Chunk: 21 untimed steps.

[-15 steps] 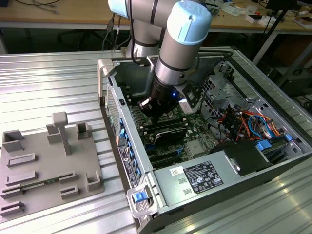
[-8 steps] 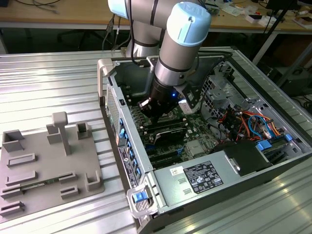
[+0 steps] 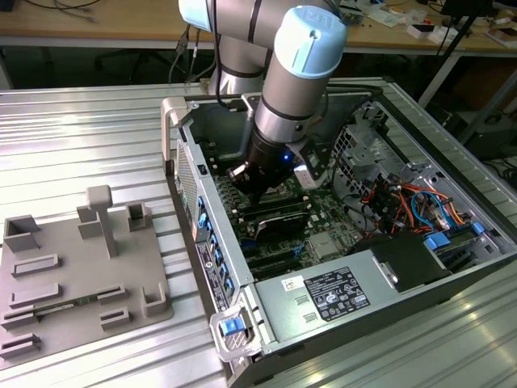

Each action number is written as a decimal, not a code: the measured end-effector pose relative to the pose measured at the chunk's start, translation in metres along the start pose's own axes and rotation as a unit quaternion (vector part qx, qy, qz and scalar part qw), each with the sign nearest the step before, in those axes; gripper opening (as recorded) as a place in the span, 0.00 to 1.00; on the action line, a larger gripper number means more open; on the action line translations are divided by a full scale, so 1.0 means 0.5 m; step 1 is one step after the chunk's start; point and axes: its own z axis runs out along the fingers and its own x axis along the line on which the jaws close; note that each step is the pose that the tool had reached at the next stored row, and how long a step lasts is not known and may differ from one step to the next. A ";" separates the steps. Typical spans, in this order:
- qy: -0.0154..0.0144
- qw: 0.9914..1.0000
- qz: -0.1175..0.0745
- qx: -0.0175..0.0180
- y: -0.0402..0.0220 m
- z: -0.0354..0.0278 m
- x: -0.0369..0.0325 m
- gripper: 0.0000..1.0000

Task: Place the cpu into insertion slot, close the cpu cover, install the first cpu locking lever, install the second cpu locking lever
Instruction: 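Install the second cpu locking lever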

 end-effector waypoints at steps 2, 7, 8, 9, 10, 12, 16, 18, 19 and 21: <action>0.000 1.000 -0.001 -0.001 0.004 0.004 0.000 0.11; 0.000 1.000 -0.002 -0.003 0.005 0.014 0.001 0.11; 0.000 1.000 -0.002 -0.003 0.005 0.014 0.001 0.11; 0.000 1.000 -0.002 -0.003 0.005 0.014 0.002 0.11; 0.000 1.000 -0.002 -0.003 0.005 0.013 0.002 0.11; 0.000 1.000 -0.002 0.002 0.006 0.010 0.004 0.11; 0.000 1.000 -0.003 0.004 0.006 0.007 0.006 0.11; 0.000 1.000 -0.003 0.003 0.006 0.007 0.006 0.11; 0.000 1.000 -0.003 0.002 0.007 0.007 0.006 0.11; 0.000 1.000 -0.005 -0.005 0.007 0.007 0.006 0.11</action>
